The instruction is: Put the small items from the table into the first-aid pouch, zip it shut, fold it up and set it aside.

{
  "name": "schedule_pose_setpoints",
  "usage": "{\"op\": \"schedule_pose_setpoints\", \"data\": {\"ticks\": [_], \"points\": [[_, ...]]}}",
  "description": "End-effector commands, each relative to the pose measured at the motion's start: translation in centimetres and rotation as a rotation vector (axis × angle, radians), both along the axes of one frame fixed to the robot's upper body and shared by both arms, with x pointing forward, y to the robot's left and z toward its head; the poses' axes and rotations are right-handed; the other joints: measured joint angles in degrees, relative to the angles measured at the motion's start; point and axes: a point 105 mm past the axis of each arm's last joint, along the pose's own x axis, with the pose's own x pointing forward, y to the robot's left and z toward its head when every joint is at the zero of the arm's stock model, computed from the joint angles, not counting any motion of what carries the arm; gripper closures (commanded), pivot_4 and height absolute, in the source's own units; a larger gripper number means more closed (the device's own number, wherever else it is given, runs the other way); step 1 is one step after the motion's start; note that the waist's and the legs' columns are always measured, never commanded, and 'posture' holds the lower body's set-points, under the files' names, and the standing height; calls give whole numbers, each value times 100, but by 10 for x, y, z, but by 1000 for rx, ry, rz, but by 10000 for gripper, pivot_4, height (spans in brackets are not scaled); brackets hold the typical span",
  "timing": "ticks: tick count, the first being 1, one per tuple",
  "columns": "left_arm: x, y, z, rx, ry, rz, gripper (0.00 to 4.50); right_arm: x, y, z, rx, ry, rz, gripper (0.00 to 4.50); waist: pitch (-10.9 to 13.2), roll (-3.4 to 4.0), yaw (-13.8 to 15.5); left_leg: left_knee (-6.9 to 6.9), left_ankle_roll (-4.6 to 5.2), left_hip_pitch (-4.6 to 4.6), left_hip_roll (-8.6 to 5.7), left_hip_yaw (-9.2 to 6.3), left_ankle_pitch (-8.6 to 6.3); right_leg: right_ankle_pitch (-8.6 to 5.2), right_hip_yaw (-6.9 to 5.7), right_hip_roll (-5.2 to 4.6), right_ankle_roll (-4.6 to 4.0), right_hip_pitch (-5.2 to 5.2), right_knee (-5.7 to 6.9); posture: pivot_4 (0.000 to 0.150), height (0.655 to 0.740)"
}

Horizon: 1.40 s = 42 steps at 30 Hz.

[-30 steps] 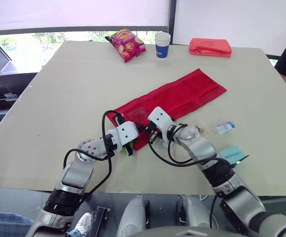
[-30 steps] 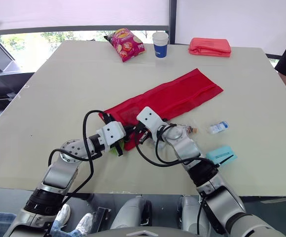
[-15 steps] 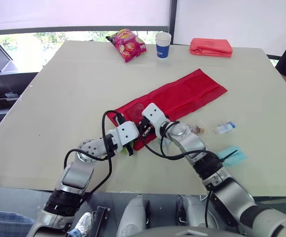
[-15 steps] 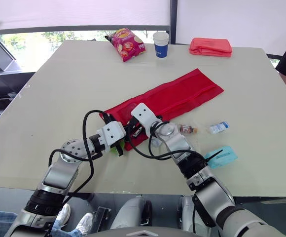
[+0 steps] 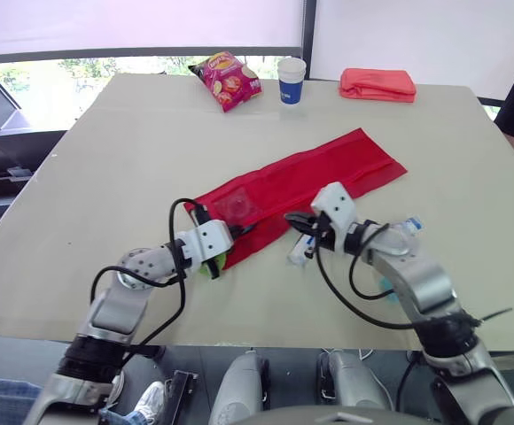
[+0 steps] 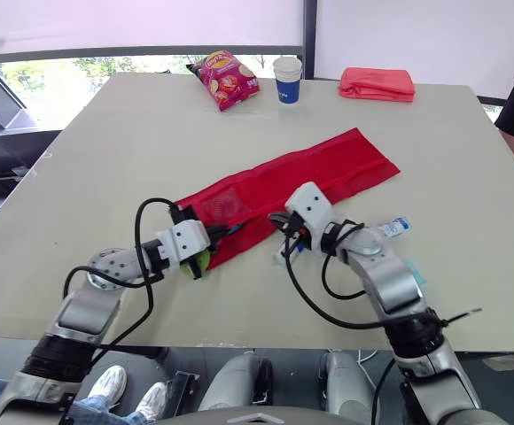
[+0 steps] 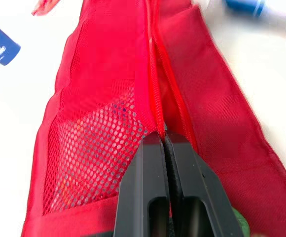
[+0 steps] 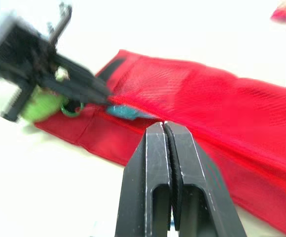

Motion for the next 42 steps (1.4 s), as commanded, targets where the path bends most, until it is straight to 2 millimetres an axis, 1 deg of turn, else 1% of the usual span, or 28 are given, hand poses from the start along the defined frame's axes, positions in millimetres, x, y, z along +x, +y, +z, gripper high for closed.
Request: {"op": "schedule_pose_setpoints", "data": {"ticks": [1,4,7,8,11,12,13,14,15,16,17,18,19,22,23,25,27,28,30,32,34,36,39,42], "points": [[12,36,12,58,-57,56,45000,-16,-25,28,82,-138,-25,44402,0,0,12,0,0,-1,0,0,0,0,-1,0,0,0,-1,1500,7400],[25,61,16,93,-69,98,45000,-23,-48,27,83,-131,-74,44402,0,-2,8,0,0,-2,-2,4,0,-1,-1,-3,1,0,-2,1500,7400],[36,80,20,121,-77,129,45000,-32,-69,30,97,-130,-100,36359,0,-3,13,1,1,-1,-3,7,0,-2,-1,-3,3,0,-2,1500,7400],[39,86,21,130,-78,141,45000,-34,-74,32,103,-129,-107,31453,0,-3,16,1,1,-1,-3,7,0,-1,-1,-4,4,0,-2,1500,7400],[46,99,20,155,-40,160,35468,-43,-90,35,102,-121,-118,15444,-1,-8,14,1,1,-3,-5,4,-1,4,-3,-2,13,0,-2,1500,7400],[49,100,23,159,-40,155,31817,-46,-93,35,95,-118,-121,11904,-1,-8,24,0,2,-4,-5,5,-1,5,-3,-1,14,0,-5,1500,7400],[51,98,26,154,-41,143,27069,-48,-96,36,90,-117,-123,7002,-1,-10,29,0,2,-6,-8,4,-1,5,-4,-1,14,1,-4,1500,7400],[53,95,29,143,-41,126,21369,-49,-98,37,84,-118,-125,1237,-1,-11,28,1,3,-6,-8,5,-1,5,-4,-1,15,0,-6,1500,7400],[54,88,34,120,-48,89,18263,-51,-101,37,78,-117,-132,0,-1,-11,30,1,3,-7,-7,6,-1,5,-3,-2,15,1,-6,1500,7400],[54,81,39,98,-55,51,12945,-51,-102,38,72,-118,-139,0,-1,-12,31,2,3,-8,-7,6,-1,5,-3,-3,15,1,-7,1500,7400],[53,74,43,79,-64,12,9004,-52,-104,38,66,-120,-145,0,-1,-12,35,2,3,-8,-7,5,-1,5,-3,-3,15,0,-7,1500,7400],[52,66,48,65,-87,-28,2149,-52,-104,39,63,-122,-150,0,-1,-13,37,2,3,-8,-8,5,-1,4,-3,-4,13,0,-7,1500,7400],[51,57,52,52,-109,-68,940,-53,-104,40,63,-126,-154,0,-1,-13,39,2,3,-8,-8,4,-1,3,-3,-6,12,1,-7,1500,7400],[52,36,67,-5,-165,-131,940,-54,-101,43,69,-136,-162,0,-1,-15,49,3,3,-11,-8,1,-1,5,-3,-4,13,0,-6,1500,7400],[52,26,74,-42,-180,-152,940,-55,-100,44,70,-140,-164,0,0,-15,53,4,3,-12,-8,0,-1,6,-3,-4,13,0,-6,1500,7400],[53,-2,83,-103,-180,-217,940,-57,-98,47,77,-148,-167,0,-1,-16,91,6,3,-14,-8,0,-1,7,-2,-3,14,0,-5,1500,7400],[57,-24,84,-116,-159,-237,940,-56,-98,50,75,-156,-178,0,-3,-19,139,9,4,-13,-11,-1,-1,7,0,-3,15,3,-5,1500,7400],[61,-31,83,-109,-152,-227,940,-56,-98,50,75,-158,-181,0,-3,-20,151,10,4,-13,-14,-1,-1,7,1,-1,17,5,-5,1500,7400],[77,-50,82,-98,-137,-186,940,-54,-99,53,79,-163,-187,0,-4,-24,160,11,5,-13,-19,-1,-1,6,2,2,19,6,-5,1500,7400],[89,-67,75,-19,-119,-184,940,-54,-99,55,87,-160,-184,0,-3,-27,167,12,6,-14,-28,-4,-1,5,2,6,21,8,-7,1500,7400],[103,-70,70,-17,-65,-108,940,-56,-97,56,89,-154,-173,0,-3,-28,163,13,6,-14,-34,-5,-1,5,1,13,21,12,-12,1500,7400],[109,-74,65,34,-56,-105,940,-57,-96,59,90,-155,-173,0,-2,-29,139,12,8,-13,-31,-10,-2,5,2,20,21,16,-18,1500,7400],[108,-83,53,49,21,-157,940,-58,-100,63,78,-166,-198,0,-2,-29,117,9,8,-9,-24,-6,-3,5,12,33,21,15,-20,1500,7400],[105,-87,43,53,73,-191,940,-61,-104,64,67,-158,-209,0,-1,-31,147,9,8,-11,-18,-8,-2,4,8,36,19,14,-20,1500,7400]]}}
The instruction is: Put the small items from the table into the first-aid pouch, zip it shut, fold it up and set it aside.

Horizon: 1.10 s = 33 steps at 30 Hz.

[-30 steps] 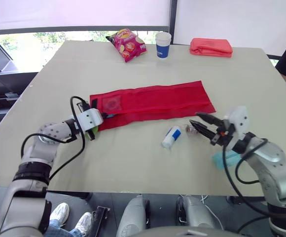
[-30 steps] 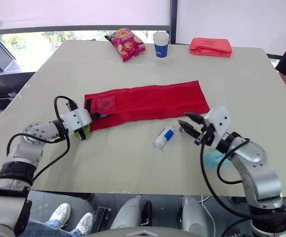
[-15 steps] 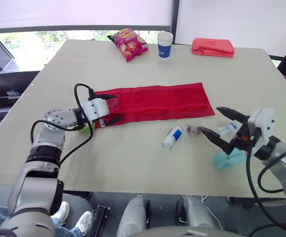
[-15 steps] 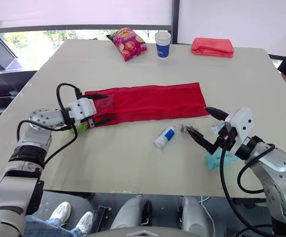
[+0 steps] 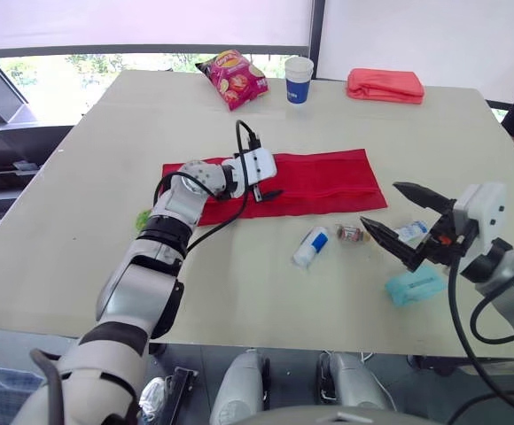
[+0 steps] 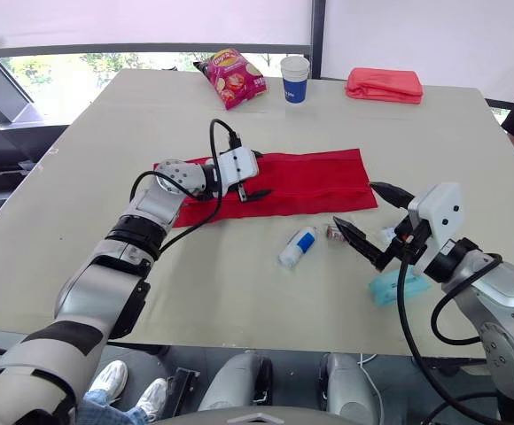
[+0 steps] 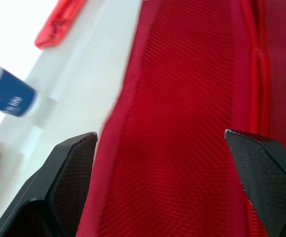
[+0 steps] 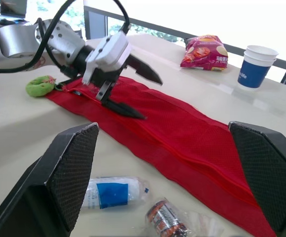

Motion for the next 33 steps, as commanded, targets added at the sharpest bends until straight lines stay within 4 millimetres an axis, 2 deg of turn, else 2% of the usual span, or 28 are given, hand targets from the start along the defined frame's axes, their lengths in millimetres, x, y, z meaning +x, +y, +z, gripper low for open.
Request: {"op": "schedule_pose_setpoints", "data": {"ticks": [1,3,7,9,13,20,26,33], "points": [[-1,-8,4,-20,25,-52,940,-10,-3,14,-16,-44,-8,0,1,-1,17,1,0,-2,0,-1,0,0,0,0,0,0,0,1500,7400],[0,-11,4,-58,51,-43,940,-11,-5,16,-19,-44,-18,0,1,-3,29,3,0,-4,1,-3,0,0,1,0,0,0,0,1500,7400],[0,-14,0,12,13,-66,940,-13,-5,19,-10,-49,-29,0,2,-5,27,8,2,-8,0,-8,-1,1,12,-1,0,3,0,1500,7400],[7,-9,-1,102,-81,-25,940,-13,-4,20,-4,-51,-29,0,2,-5,26,8,4,-7,-2,-9,-2,1,13,0,-1,3,0,1500,7400],[18,-1,5,130,-166,53,940,-13,-2,20,1,-51,-31,0,1,-6,21,9,4,-4,-3,-8,-2,2,15,0,1,4,2,1500,7400],[15,10,-4,193,-169,45,940,-13,-4,22,3,-55,-40,0,1,-6,13,8,4,-3,2,-7,-2,2,17,4,0,4,3,1500,7400],[15,26,-6,161,-179,122,940,-14,-1,20,9,-48,-34,0,0,-5,9,8,4,7,8,0,-2,1,27,5,-1,4,12,1500,7400],[14,35,-1,106,-213,199,940,-14,0,20,12,-48,-25,0,0,-5,6,8,4,11,10,4,-2,2,33,5,-2,4,17,1500,7400]]}}
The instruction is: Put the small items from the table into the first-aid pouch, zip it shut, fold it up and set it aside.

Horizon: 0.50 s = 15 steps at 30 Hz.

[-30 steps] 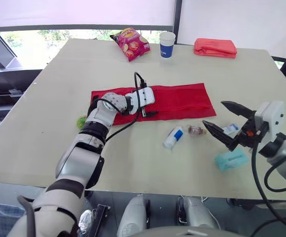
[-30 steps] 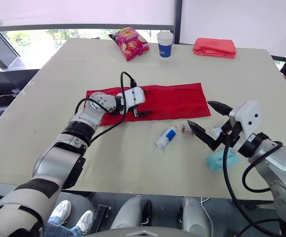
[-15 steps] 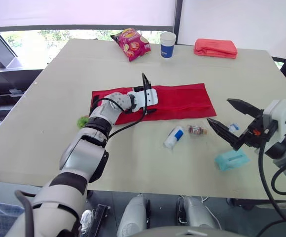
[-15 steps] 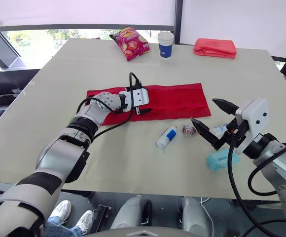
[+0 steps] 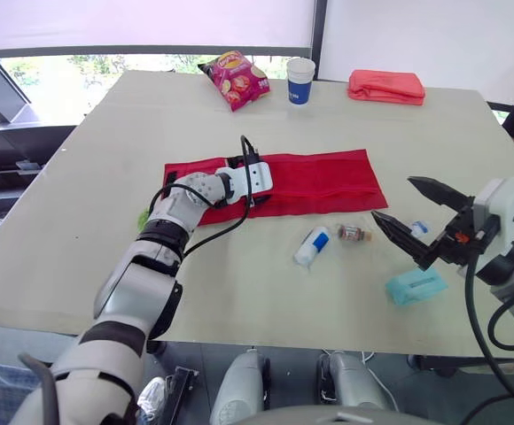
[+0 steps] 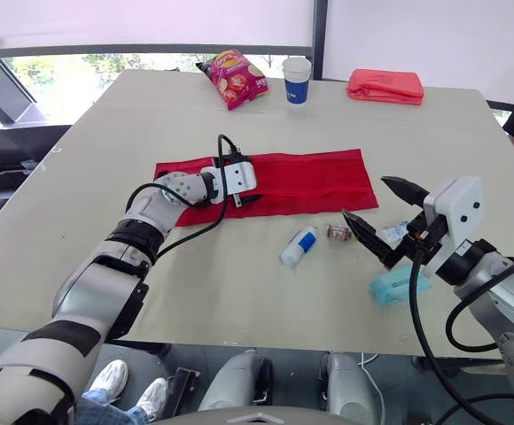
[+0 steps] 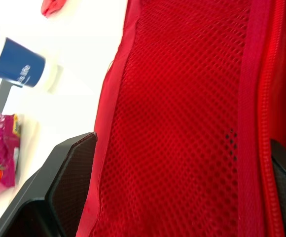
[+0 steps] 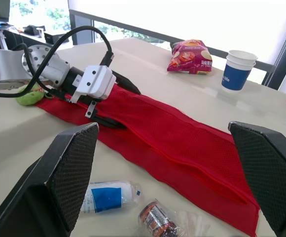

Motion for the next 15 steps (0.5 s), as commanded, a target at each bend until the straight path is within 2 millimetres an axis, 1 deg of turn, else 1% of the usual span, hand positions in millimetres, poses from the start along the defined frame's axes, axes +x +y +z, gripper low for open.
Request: {"op": "schedule_pose_setpoints", "data": {"ticks": [1,2,4,6,7,8,9,10,11,12,14,15], "points": [[3,11,6,-14,-27,57,940,-5,5,8,-9,-48,24,0,0,0,4,0,0,0,0,0,0,0,0,0,0,0,1,1500,7400],[2,12,4,-10,-20,61,940,-5,5,8,-11,-48,26,0,0,0,6,0,0,0,-1,1,0,0,0,0,0,0,1,1500,7400],[0,10,-1,-3,2,50,5891,-5,6,7,-14,-44,32,0,0,0,5,0,0,0,-2,2,0,0,1,0,0,0,0,1500,7400],[-1,8,-3,-6,18,41,13412,-7,8,5,-12,-19,56,0,0,0,6,0,0,0,-4,2,0,0,1,0,0,0,0,1500,7400],[-1,7,-3,-4,23,37,18617,-9,9,4,-13,-9,69,0,0,0,6,0,0,0,-3,2,0,0,0,0,-1,0,0,1500,7400],[-1,8,-3,-5,21,41,18617,-10,9,3,-15,-4,73,0,0,-1,7,0,0,0,-3,2,0,0,0,0,-1,0,0,1500,7400],[0,7,-1,-6,21,40,25781,-11,9,3,-16,-3,75,0,0,-2,8,0,0,0,-4,2,0,2,0,0,-3,0,0,1500,7400],[0,7,0,-8,21,37,27680,-11,9,4,-18,-6,73,0,0,-2,8,0,0,0,-4,1,0,3,0,0,-4,1,0,1500,7400],[-1,7,1,-10,22,36,32277,-12,8,4,-18,-7,71,0,0,-2,8,0,0,-1,-3,1,0,3,0,0,-5,1,0,1500,7400],[-2,5,0,-12,31,24,35408,-13,8,3,-23,-5,73,0,0,-2,7,0,0,-1,-3,1,0,3,0,0,-5,1,0,1500,7400],[-5,2,0,-17,46,0,44352,-14,6,3,-36,1,68,0,0,-2,12,1,0,-1,-4,1,0,2,1,0,-4,1,0,1500,7400],[-8,-2,-1,-21,56,-22,44352,-14,4,2,-43,4,64,0,0,-2,12,1,0,-1,-3,1,0,4,0,0,-6,1,0,1500,7400]]}}
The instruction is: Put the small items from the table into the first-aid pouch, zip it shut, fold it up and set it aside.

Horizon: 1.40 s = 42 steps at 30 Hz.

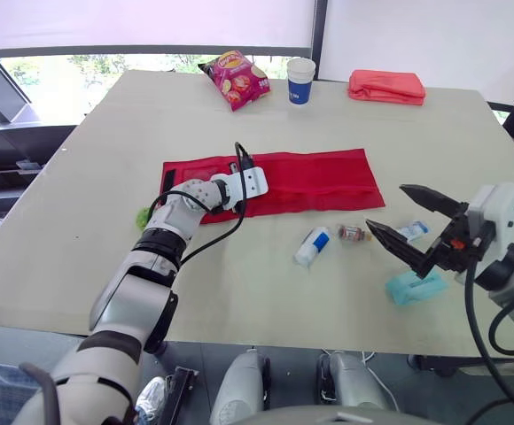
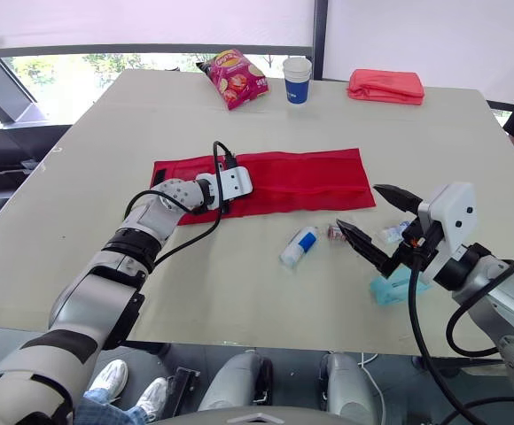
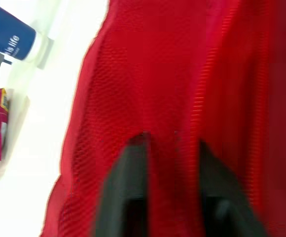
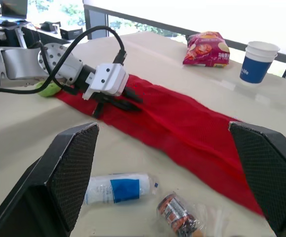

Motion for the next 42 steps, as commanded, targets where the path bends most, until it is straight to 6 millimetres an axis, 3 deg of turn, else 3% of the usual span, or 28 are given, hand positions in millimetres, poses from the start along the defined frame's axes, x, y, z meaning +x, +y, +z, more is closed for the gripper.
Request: {"op": "schedule_pose_setpoints", "data": {"ticks": [1,12,18,24,30,34,42], "points": [[-5,-9,11,-34,-9,-54,44352,-7,-2,9,-30,-45,4,0,0,0,2,0,0,0,0,0,0,1,0,0,-3,0,0,1500,7400],[-24,-43,24,-115,41,-191,44352,-19,-17,2,-80,-4,-12,0,0,-1,12,3,1,-7,-5,-7,0,2,10,0,-2,2,-3,1500,7400],[-44,-62,17,-108,73,-288,44352,-24,-18,0,-80,8,-11,0,0,0,3,4,1,-1,-5,-7,0,0,14,3,1,6,-2,1500,7400],[-49,-57,10,-75,86,-304,44352,-26,-19,-12,-130,51,-29,0,0,0,5,4,0,4,-2,-5,0,-3,18,10,4,7,0,1500,7400],[-31,-40,10,-32,43,-247,44352,-18,-33,-30,-258,102,-77,0,-1,-2,2,4,1,5,-9,-5,0,-5,21,12,7,9,-2,1500,7400],[-17,-31,12,-19,8,-197,44352,-17,-22,-38,-293,132,-22,0,-1,-2,2,4,1,6,-8,-4,0,-5,22,13,7,8,-1,1500,7400],[-6,-24,11,-14,-14,-169,44352,-4,30,-53,-254,116,36,0,0,-6,4,9,1,-4,-8,-7,0,-4,17,12,5,5,-2,1500,7400]]}}
